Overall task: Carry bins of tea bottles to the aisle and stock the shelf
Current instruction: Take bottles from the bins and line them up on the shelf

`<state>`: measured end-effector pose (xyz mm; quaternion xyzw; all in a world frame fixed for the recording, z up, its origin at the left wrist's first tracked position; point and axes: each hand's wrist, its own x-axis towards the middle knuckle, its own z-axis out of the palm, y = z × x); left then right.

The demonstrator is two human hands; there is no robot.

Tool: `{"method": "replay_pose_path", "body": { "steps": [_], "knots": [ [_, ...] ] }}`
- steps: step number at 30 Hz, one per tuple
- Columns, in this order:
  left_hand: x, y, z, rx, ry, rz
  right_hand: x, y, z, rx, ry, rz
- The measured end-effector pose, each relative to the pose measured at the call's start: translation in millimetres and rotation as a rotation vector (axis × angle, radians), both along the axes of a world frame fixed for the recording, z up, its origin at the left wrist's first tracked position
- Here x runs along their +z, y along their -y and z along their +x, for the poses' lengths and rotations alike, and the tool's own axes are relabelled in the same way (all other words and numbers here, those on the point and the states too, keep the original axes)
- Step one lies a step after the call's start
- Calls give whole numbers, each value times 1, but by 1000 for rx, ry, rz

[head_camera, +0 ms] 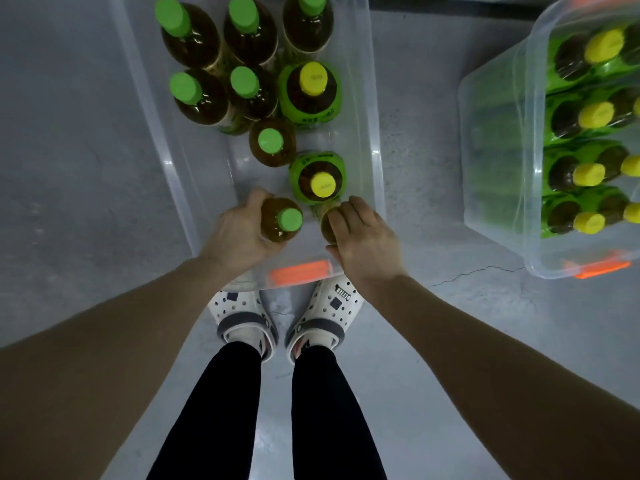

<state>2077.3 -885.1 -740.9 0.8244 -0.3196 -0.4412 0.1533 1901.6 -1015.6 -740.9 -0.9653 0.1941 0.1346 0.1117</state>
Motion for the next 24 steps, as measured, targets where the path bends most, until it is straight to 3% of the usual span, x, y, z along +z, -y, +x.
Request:
{"method": "replay_pose_path", "body": {
  "steps": [5,9,12,15,19,24],
  "knots": [
    [23,1,20,129,-4,70,-8,-16,34,-102,-343,-71],
    [35,-1,28,136,18,29,1,-17,50,-133,-393,-126],
    [46,-2,32,179,31,12,13,-14,52,-112,-450,-23],
    [67,-2,34,207,5,-5,47,-10,49,-175,-379,66],
    [115,1,35,257,-56,-48,104,-9,33,-476,-291,240],
    [197,5,39,260,-81,-96,192,-4,9,-707,-64,234]
  ]
}}
